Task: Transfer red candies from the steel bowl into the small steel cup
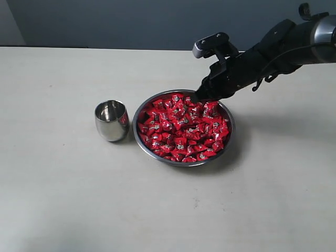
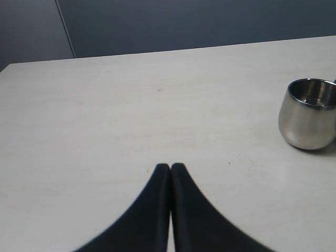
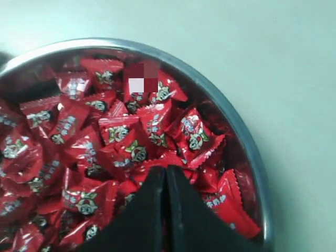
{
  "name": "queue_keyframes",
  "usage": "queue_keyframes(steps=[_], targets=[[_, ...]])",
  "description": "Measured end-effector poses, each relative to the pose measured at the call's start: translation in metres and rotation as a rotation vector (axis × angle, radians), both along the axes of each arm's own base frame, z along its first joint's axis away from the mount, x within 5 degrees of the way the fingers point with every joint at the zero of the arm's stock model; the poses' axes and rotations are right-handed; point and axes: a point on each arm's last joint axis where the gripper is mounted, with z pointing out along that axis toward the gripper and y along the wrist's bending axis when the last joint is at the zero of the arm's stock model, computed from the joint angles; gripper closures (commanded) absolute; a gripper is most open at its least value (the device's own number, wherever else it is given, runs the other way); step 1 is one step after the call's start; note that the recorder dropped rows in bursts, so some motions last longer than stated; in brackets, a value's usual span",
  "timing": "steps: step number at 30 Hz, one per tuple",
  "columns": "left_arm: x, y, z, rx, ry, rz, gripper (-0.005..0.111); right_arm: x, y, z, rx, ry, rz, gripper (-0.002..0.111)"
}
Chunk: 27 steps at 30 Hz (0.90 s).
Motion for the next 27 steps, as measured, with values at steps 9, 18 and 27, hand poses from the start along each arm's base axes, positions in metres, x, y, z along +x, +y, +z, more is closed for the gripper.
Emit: queue_keyframes(steps=[9, 18, 27], targets=[[0.000, 0.000, 0.000, 0.000, 0.000, 0.000, 0.106, -0.013, 0.010, 0.021, 0.128, 0.065, 0.057, 0.108], [0.000, 0.000, 0.000, 0.000, 0.000, 0.000, 0.106, -0.058, 0.069, 0.036, 0.276, 0.117, 0.287, 0.108], [0.000, 0.000, 0.000, 0.000, 0.000, 0.000, 0.106, -0.083, 0.153, 0.060, 0.254, -0.178, 0.326, 0.108]])
